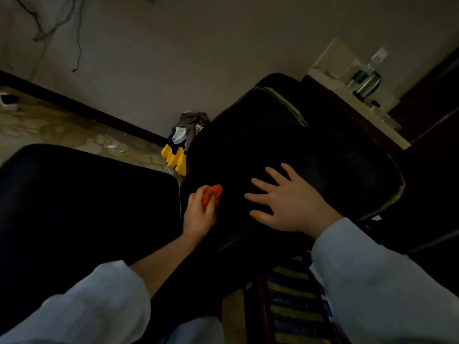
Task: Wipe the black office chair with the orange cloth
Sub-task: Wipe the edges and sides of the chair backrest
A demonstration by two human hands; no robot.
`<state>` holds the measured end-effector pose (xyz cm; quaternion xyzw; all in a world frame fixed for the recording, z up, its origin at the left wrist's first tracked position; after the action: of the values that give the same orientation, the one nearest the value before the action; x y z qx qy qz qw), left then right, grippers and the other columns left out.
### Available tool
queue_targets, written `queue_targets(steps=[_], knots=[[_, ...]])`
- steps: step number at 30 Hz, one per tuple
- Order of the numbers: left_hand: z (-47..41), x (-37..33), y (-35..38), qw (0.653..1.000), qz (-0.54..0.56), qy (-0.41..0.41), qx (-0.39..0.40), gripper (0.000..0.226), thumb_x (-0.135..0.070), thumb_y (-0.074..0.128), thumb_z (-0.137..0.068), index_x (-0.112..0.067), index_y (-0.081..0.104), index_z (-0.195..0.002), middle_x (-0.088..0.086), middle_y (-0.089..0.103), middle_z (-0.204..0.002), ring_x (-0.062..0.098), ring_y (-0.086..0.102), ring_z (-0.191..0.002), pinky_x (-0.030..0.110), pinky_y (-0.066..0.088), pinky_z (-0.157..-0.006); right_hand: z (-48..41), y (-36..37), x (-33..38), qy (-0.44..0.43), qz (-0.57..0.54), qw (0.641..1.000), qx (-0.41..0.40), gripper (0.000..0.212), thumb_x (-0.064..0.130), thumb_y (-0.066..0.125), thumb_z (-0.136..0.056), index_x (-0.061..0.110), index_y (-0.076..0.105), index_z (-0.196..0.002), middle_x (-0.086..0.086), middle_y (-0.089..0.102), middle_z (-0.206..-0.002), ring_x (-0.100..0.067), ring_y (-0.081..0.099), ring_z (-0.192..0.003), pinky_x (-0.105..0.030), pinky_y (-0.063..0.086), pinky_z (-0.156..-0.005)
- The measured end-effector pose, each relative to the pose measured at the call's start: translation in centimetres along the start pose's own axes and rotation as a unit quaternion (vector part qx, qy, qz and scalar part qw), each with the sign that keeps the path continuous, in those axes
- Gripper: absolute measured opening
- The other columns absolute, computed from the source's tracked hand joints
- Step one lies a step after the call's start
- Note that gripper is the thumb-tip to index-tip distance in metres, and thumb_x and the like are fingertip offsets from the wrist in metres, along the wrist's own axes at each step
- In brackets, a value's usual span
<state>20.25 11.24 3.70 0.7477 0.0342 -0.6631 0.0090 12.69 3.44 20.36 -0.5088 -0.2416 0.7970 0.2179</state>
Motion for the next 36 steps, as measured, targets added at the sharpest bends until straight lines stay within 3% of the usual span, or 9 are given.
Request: queue_targets(steps=[3,6,11,14,17,19,24,31,36], knots=[[2.3,2.4,-1.0,0.999,-0.027,-0.045,-0.011,0.038,-0.028,0.049,-0.097,-0.019,0.046,-0.134,0.009,0.047,-0.117,0.026,0.054,-0.105,0.022,0.034,-0.081,1.1,-0.9,0.7,0.038,-0.027,0.995,-0.089,0.077,0.060,0.001,-0.084,0.030,0.045,-0.139,-0.002,0.039,-0.149,-0.029,0.030,-0.140,-0.049,0.016,-0.114],[5.5,1.7,-1.8,1.000,-0.028,-0.010,-0.009,0.036,-0.029,0.047,-0.097,-0.023,0.044,-0.133,-0.002,0.043,-0.111,0.015,0.052,-0.100,0.018,0.036,-0.079,3.1,-1.0,0.6,0.087,-0.069,0.973,-0.204,0.053,0.047,0.034,-0.089,0.017,0.071,-0.111,-0.008,0.067,-0.118,-0.032,0.059,-0.115,-0.049,0.043,-0.100],[7.9,-3.6,-2.0,0.996,-0.034,0.080,-0.023,0.038,-0.025,0.050,-0.096,-0.023,0.046,-0.134,-0.005,0.043,-0.118,0.004,0.047,-0.097,0.006,0.033,-0.078,6.4,-0.7,0.8,0.147,-0.044,0.941,-0.302,0.051,0.047,0.040,-0.088,0.015,0.066,-0.119,-0.010,0.062,-0.126,-0.034,0.053,-0.122,-0.048,0.027,-0.107],[8.9,-10.8,-0.4,0.983,0.006,0.186,0.003,0.039,-0.022,0.052,-0.095,-0.022,0.047,-0.133,0.002,0.046,-0.122,0.012,0.054,-0.102,0.015,0.041,-0.084,8.1,0.1,0.1,0.176,-0.031,0.936,-0.303,0.056,0.047,0.038,-0.086,0.017,0.059,-0.128,-0.010,0.055,-0.135,-0.034,0.044,-0.130,-0.047,0.020,-0.110],[9.6,-16.9,1.6,0.953,-0.013,0.300,0.026,0.035,-0.037,0.047,-0.089,-0.032,0.045,-0.124,0.005,0.051,-0.114,0.017,0.061,-0.091,0.028,0.054,-0.073,10.4,0.7,-1.5,0.218,-0.011,0.922,-0.321,0.059,0.044,0.037,-0.086,0.013,0.054,-0.134,-0.010,0.050,-0.140,-0.032,0.033,-0.134,-0.047,0.017,-0.111],[9.4,-18.0,2.0,0.945,-0.021,0.326,0.030,0.035,-0.039,0.046,-0.086,-0.030,0.047,-0.120,0.005,0.054,-0.110,0.017,0.061,-0.087,0.032,0.055,-0.067,11.8,1.0,-2.4,0.238,-0.003,0.914,-0.329,0.058,0.046,0.038,-0.088,0.016,0.051,-0.136,-0.010,0.047,-0.142,-0.032,0.030,-0.135,-0.048,0.017,-0.112],[9.5,-14.9,1.0,0.926,-0.046,0.365,0.087,0.038,-0.037,0.048,-0.085,-0.024,0.048,-0.120,0.010,0.052,-0.114,0.023,0.062,-0.092,0.034,0.056,-0.073,12.5,1.1,-2.2,0.245,0.003,0.906,-0.344,0.056,0.045,0.038,-0.089,0.018,0.050,-0.137,-0.010,0.046,-0.143,-0.032,0.029,-0.134,-0.049,0.015,-0.111],[10.6,-10.4,-1.4,0.895,-0.198,0.385,0.102,0.038,-0.040,0.044,-0.086,-0.024,0.046,-0.120,0.008,0.055,-0.104,0.018,0.062,-0.069,0.019,0.050,-0.055,12.8,1.2,-2.0,0.274,-0.014,0.894,-0.353,0.056,0.042,0.039,-0.088,0.017,0.049,-0.137,-0.011,0.044,-0.144,-0.032,0.027,-0.136,-0.051,0.013,-0.111],[10.6,-14.9,0.2,0.886,-0.145,0.418,0.142,0.038,-0.039,0.041,-0.090,-0.025,0.043,-0.125,0.011,0.051,-0.115,0.021,0.061,-0.086,0.021,0.049,-0.069,12.8,1.7,-1.8,0.293,-0.055,0.894,-0.334,0.059,0.041,0.038,-0.086,0.017,0.046,-0.140,-0.010,0.041,-0.147,-0.030,0.024,-0.138,-0.048,0.010,-0.112]])
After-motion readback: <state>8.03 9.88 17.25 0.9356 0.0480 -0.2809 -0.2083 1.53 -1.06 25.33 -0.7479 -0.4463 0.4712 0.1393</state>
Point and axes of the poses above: each hand's wrist, its own z-axis away from the middle knuckle, its own y-axis out of the palm, x = y × z, the point moved 10 cm from there along -z, towards the middle knuckle
